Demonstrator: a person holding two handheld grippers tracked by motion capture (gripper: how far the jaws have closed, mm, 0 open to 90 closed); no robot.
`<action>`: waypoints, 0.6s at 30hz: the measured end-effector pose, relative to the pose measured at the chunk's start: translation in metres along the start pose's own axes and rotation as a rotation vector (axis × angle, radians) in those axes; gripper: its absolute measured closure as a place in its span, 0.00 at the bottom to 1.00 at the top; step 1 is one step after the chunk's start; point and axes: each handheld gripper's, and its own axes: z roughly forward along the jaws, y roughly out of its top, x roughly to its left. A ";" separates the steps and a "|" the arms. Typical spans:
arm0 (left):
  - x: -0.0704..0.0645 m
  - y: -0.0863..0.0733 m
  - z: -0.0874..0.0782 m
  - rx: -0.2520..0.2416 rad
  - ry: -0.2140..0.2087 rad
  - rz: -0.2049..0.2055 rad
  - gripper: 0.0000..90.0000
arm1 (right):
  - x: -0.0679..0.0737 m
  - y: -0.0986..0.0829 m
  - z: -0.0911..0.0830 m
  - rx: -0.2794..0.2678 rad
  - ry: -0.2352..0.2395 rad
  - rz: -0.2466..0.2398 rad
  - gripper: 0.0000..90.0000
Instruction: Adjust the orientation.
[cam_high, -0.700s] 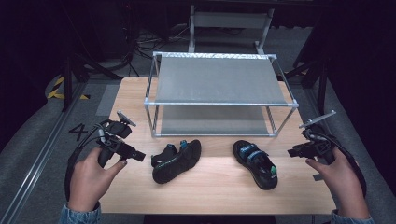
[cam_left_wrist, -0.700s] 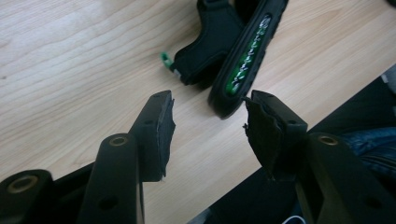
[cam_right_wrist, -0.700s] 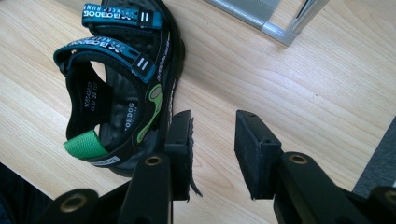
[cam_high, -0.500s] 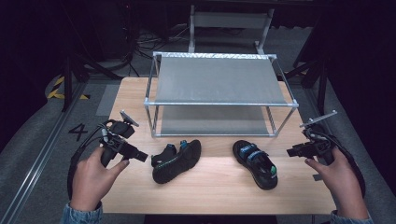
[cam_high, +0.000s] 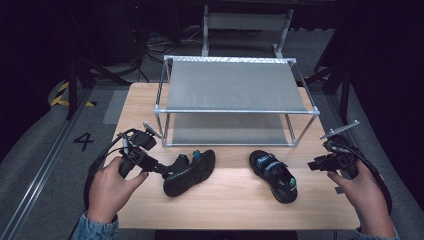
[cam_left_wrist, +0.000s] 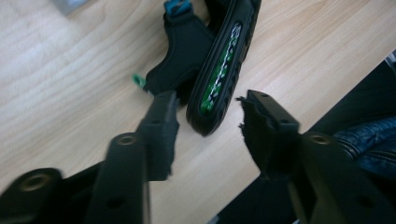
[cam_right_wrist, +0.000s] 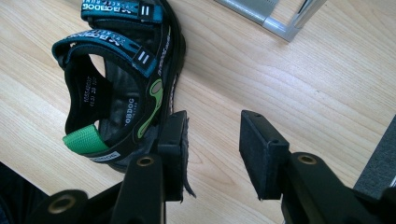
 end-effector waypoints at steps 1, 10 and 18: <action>-0.002 0.001 0.002 -0.002 0.002 0.014 0.69 | 0.000 0.000 0.000 0.000 -0.001 0.001 0.69; -0.013 0.015 0.025 0.019 -0.012 0.071 0.89 | -0.005 -0.005 0.001 0.005 -0.019 0.023 0.69; -0.014 0.028 0.042 0.037 -0.042 0.085 0.91 | -0.003 -0.011 0.002 0.011 -0.029 0.027 0.69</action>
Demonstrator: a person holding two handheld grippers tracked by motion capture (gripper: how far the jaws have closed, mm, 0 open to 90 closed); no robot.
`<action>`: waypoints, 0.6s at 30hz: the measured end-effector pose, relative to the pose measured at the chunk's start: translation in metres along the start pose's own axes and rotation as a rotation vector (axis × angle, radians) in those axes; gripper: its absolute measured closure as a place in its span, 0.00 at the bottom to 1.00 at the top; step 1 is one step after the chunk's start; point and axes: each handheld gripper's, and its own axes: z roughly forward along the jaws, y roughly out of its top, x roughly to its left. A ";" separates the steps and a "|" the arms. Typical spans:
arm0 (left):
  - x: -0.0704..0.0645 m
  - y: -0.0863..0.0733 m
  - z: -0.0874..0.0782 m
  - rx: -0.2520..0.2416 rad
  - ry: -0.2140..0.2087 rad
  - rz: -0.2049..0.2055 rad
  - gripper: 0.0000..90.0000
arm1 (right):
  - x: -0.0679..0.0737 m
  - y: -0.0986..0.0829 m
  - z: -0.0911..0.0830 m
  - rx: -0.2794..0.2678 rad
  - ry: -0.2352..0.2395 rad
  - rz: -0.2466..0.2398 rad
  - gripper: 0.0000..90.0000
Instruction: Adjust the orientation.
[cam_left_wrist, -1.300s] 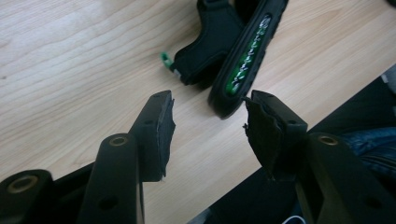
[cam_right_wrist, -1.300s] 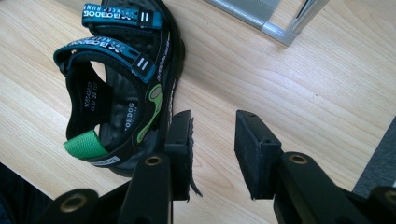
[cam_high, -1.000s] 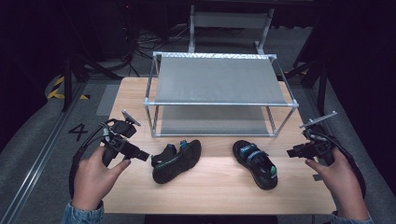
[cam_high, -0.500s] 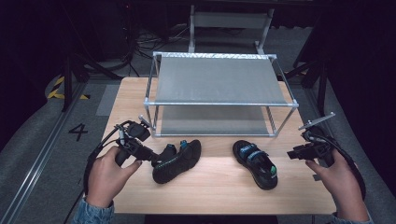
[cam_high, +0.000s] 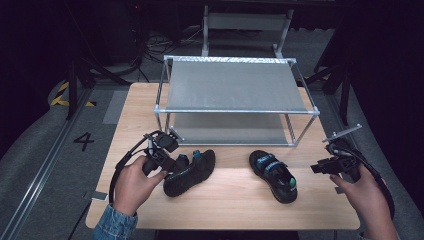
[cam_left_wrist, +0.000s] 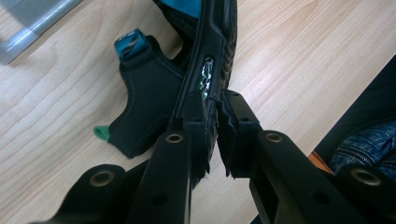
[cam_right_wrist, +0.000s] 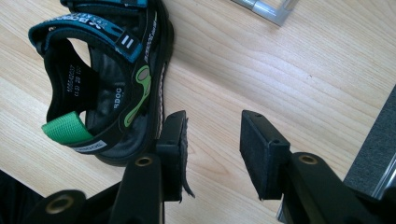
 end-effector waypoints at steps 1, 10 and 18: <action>0.000 0.001 0.002 0.000 0.004 0.005 0.91 | 0.000 -0.001 0.000 -0.001 0.001 0.005 0.69; -0.005 0.013 0.013 0.001 0.018 0.026 0.93 | -0.002 -0.008 0.002 0.017 -0.007 0.018 0.68; -0.004 0.017 0.030 0.021 0.020 0.031 0.93 | -0.002 -0.009 0.004 0.025 -0.004 0.020 0.68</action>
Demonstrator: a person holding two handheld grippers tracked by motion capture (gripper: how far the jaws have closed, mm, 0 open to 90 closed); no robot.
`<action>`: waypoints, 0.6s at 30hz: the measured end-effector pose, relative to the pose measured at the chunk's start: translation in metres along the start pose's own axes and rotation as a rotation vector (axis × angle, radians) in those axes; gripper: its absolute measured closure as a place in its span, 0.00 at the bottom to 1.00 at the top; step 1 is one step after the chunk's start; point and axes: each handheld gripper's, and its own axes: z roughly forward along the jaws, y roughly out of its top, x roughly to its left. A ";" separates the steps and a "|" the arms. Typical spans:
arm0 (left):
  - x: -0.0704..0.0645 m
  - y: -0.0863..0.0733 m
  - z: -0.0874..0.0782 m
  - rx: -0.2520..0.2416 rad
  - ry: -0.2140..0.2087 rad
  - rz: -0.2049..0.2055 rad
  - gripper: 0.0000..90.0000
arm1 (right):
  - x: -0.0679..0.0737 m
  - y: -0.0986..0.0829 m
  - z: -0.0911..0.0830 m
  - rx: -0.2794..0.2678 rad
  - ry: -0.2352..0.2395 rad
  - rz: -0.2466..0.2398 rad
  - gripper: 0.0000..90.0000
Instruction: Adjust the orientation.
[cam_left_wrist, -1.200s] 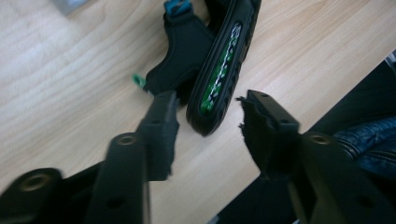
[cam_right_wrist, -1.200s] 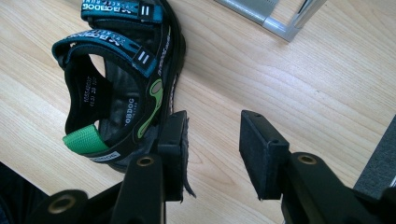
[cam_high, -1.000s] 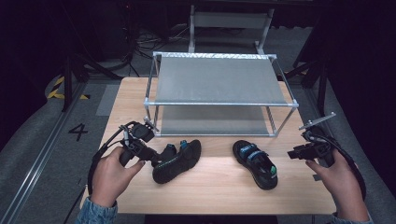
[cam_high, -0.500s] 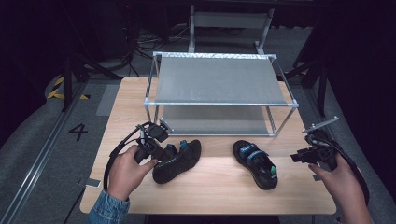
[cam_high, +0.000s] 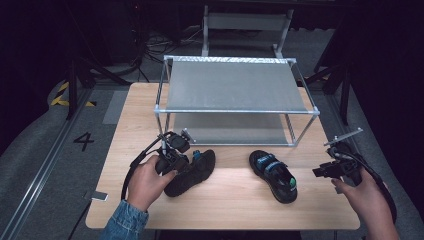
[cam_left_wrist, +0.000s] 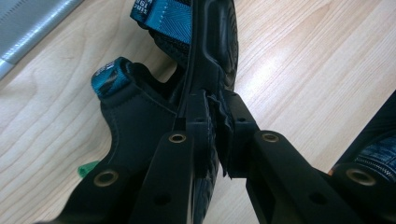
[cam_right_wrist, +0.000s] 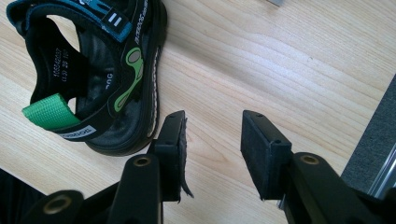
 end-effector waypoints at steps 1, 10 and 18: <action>0.000 0.000 0.001 0.002 -0.010 0.001 0.93 | 0.000 0.000 0.000 0.000 -0.001 -0.001 0.68; -0.002 -0.002 0.002 -0.018 -0.005 0.001 0.94 | 0.001 0.001 0.001 0.002 0.001 -0.005 0.68; -0.011 -0.004 0.001 -0.020 0.015 0.022 0.95 | 0.004 0.003 0.000 0.001 0.008 -0.016 0.68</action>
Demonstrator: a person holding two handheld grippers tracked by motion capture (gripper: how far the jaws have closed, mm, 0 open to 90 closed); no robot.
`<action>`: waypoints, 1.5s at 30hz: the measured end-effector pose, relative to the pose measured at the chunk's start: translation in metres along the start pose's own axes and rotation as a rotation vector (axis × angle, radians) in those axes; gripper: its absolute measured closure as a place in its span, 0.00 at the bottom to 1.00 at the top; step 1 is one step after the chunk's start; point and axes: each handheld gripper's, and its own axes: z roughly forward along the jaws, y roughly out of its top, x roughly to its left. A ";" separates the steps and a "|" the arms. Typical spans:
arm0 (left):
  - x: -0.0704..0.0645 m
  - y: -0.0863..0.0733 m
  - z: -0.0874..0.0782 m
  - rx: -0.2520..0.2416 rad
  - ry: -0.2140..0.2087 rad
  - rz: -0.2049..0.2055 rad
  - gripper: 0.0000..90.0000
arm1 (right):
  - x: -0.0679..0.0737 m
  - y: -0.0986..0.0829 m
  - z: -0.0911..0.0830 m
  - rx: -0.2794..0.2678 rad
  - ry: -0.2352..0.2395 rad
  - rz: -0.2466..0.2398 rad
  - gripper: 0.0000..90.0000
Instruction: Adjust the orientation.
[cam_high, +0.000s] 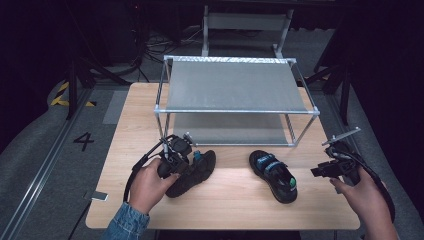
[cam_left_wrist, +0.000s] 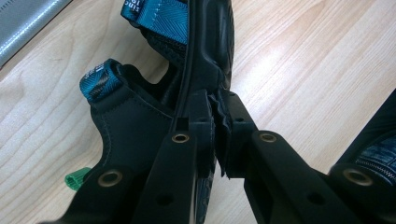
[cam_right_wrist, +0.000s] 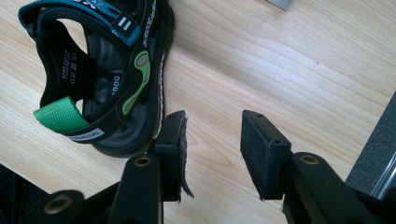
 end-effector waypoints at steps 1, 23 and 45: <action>-0.003 0.000 0.000 0.003 0.002 0.008 0.95 | 0.000 0.000 0.000 0.000 0.001 -0.001 0.68; -0.079 0.001 0.023 0.253 -0.275 0.182 0.83 | 0.009 0.016 0.002 -0.009 0.008 -0.048 0.67; -0.074 0.003 -0.012 0.066 -0.158 0.188 0.49 | 0.004 0.006 -0.005 -0.025 -0.002 -0.035 0.61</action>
